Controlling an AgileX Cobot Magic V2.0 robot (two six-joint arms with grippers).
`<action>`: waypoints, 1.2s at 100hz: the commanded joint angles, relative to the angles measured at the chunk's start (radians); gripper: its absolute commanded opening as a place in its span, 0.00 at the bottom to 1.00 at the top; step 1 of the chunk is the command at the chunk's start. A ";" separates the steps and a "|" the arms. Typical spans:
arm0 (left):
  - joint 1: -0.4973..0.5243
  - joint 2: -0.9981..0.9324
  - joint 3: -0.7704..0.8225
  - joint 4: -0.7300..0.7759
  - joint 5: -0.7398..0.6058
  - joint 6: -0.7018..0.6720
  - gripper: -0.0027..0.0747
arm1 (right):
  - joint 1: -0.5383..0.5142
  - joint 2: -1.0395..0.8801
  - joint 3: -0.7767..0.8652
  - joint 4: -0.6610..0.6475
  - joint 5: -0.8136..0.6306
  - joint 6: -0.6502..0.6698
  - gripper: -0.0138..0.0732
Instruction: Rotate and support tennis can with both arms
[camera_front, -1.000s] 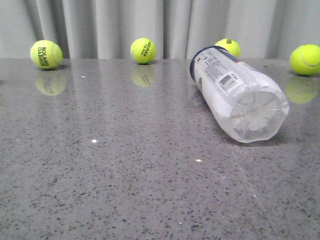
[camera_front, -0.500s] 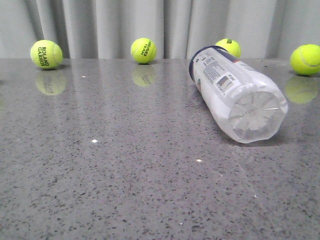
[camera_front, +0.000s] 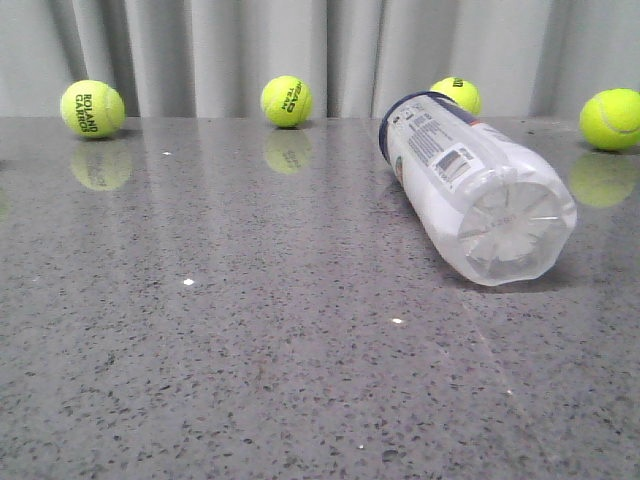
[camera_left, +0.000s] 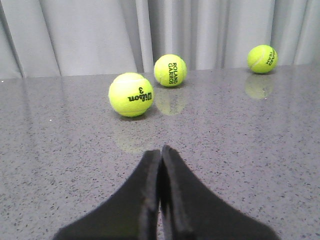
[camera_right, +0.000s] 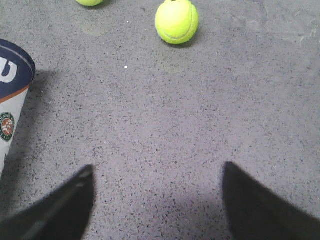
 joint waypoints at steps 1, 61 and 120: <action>0.001 -0.034 0.046 -0.006 -0.075 -0.009 0.01 | -0.005 0.000 -0.038 -0.012 -0.086 -0.002 0.90; 0.001 -0.034 0.046 -0.006 -0.075 -0.009 0.01 | 0.058 0.082 -0.178 0.002 0.073 -0.002 0.86; 0.001 -0.034 0.046 -0.006 -0.075 -0.009 0.01 | 0.344 0.611 -0.653 0.102 0.386 0.095 0.86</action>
